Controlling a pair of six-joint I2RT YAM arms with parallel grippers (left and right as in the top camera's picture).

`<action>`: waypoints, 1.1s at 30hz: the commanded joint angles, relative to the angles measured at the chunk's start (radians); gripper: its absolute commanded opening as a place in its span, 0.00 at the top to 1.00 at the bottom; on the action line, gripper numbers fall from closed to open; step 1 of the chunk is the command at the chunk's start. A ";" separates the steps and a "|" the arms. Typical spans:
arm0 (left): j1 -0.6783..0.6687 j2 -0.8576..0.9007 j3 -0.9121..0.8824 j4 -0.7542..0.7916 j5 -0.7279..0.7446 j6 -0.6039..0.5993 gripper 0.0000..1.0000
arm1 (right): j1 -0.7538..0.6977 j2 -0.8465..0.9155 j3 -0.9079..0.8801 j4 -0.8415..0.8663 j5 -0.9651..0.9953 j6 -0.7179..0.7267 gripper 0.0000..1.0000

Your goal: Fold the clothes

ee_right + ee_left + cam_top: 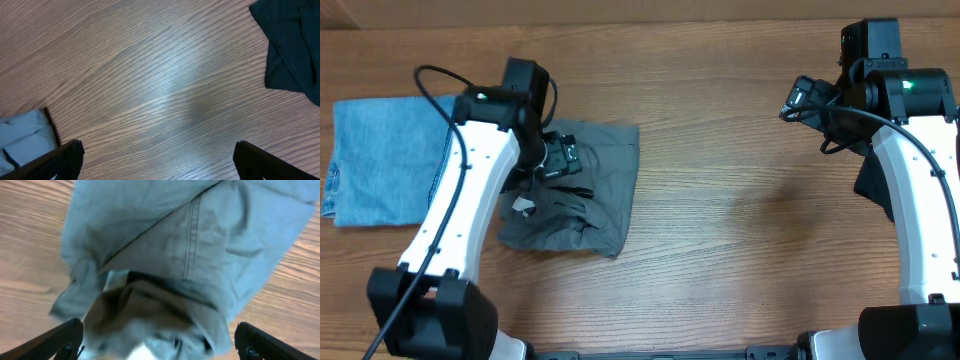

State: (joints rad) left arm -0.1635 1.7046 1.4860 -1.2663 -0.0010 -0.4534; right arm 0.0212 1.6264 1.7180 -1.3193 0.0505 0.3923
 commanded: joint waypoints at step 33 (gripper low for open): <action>0.003 0.027 -0.311 -0.154 -0.211 -0.086 0.54 | -0.001 0.003 -0.002 0.005 -0.004 0.005 0.00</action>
State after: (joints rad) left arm -0.1635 1.7412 1.1748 -1.4174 -0.1509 -0.5091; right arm 0.0212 1.6264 1.7180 -1.3190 0.0502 0.3923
